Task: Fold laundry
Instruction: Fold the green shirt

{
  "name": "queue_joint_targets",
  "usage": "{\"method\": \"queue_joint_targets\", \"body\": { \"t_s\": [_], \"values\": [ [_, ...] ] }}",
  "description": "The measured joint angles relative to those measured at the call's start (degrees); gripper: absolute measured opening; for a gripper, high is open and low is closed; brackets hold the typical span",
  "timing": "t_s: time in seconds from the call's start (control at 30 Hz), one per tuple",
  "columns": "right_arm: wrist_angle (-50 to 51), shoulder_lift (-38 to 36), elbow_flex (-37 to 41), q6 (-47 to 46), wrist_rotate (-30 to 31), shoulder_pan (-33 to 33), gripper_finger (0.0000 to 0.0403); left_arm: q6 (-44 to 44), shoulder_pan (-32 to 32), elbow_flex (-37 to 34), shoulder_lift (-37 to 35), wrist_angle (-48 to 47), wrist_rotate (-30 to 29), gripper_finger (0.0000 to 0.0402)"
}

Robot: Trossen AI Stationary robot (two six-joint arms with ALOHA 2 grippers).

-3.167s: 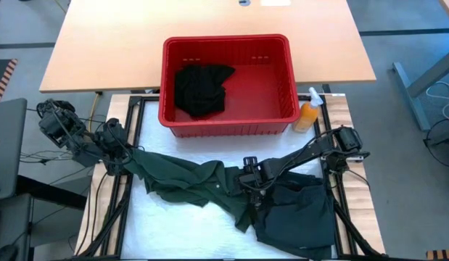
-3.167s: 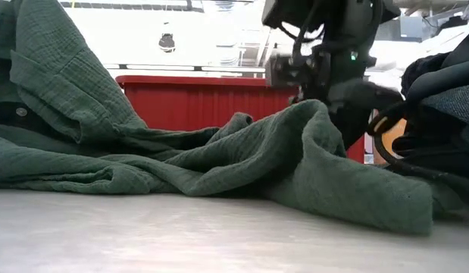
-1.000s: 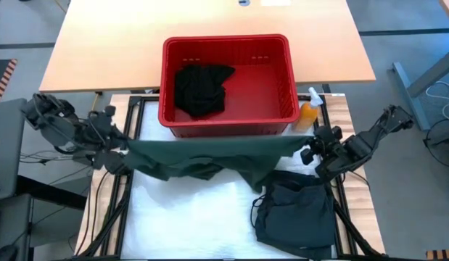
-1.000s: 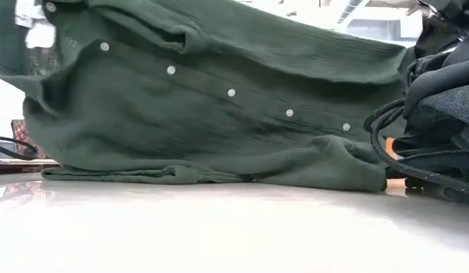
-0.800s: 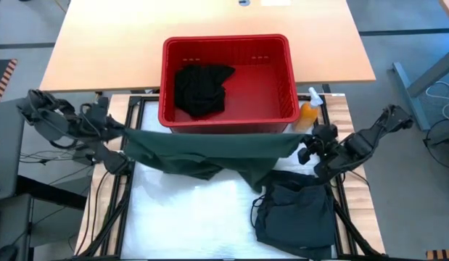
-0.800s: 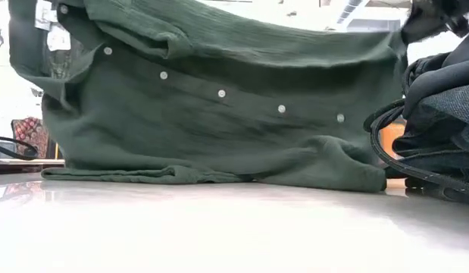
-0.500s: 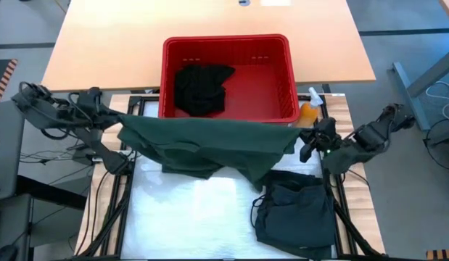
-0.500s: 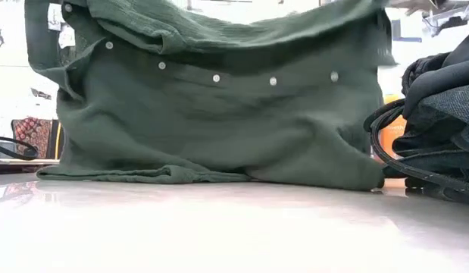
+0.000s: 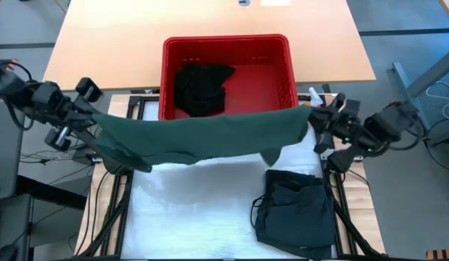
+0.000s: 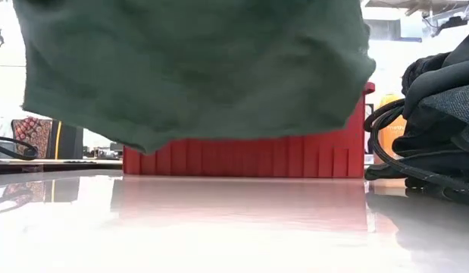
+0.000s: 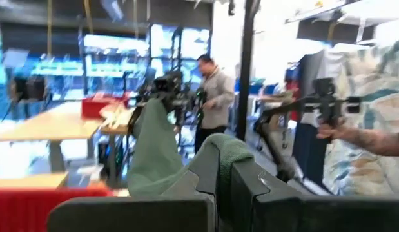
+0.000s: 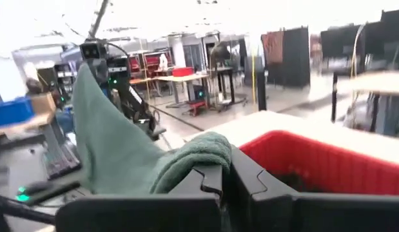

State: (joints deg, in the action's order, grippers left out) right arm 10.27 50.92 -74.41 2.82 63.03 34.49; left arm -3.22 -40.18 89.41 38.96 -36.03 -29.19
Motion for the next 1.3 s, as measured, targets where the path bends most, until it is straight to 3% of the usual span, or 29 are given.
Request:
{"method": "queue_joint_targets", "body": {
  "t_s": [0.2, 0.6, 0.83, 1.03, 1.1, 1.17, 1.23, 1.3],
  "values": [
    [2.7, 0.0, -1.4, 6.1, 5.1, 2.4, 0.0023, 1.4, 0.0, 0.0, 0.1, 0.6, 2.0, 0.0000],
    [7.7, 0.1, -1.4, -4.0, 5.9, 6.4, 0.0023, 8.2, 0.0, 0.0, 0.9, -3.8, 2.5, 0.0000],
    [10.4, 5.0, -1.4, -13.1, -7.5, 10.8, 0.0023, 21.4, 0.0, 0.0, 6.3, -16.1, 11.0, 0.0000],
    [10.1, 13.7, -1.3, -20.1, -19.3, 13.0, 0.0023, 26.4, 0.0, 0.0, 15.7, -17.9, 20.5, 0.0000],
    [7.0, 16.1, -1.3, -22.2, -24.2, 13.6, 0.0023, 25.1, -0.4, 0.0, 20.1, -13.6, 29.6, 0.0000],
    [2.5, 17.9, -1.7, -18.2, -26.7, 14.1, 0.0023, 19.4, -1.9, 0.5, 24.4, -6.5, 37.1, 0.0000],
    [0.4, 18.7, -3.3, -10.7, -25.7, 14.5, 0.0023, 13.6, -2.3, 2.8, 27.3, -6.5, 38.6, 0.0000],
    [0.6, 17.8, -6.0, -4.2, -16.4, 14.3, 0.0023, 8.0, -0.4, 8.3, 27.6, -11.3, 34.1, 0.0000]
  ]
}}
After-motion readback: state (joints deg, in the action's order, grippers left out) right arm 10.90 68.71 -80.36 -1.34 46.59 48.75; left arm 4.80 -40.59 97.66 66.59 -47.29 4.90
